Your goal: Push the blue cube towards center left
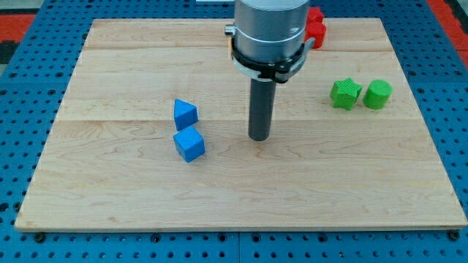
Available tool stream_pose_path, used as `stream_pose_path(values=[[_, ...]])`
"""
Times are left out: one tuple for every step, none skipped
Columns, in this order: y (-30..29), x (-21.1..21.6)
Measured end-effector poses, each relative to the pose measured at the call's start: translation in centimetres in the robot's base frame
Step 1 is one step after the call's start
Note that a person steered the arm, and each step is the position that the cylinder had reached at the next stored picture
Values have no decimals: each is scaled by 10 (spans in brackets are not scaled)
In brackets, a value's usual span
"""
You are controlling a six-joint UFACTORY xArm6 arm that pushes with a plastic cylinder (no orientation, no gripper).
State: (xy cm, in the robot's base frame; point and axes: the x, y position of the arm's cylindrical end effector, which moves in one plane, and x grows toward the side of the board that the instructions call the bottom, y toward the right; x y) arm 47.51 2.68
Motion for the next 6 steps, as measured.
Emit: stream_pose_path(values=[[-11, 0], [-17, 0], [-22, 0], [-24, 0], [-39, 4], [-44, 11]])
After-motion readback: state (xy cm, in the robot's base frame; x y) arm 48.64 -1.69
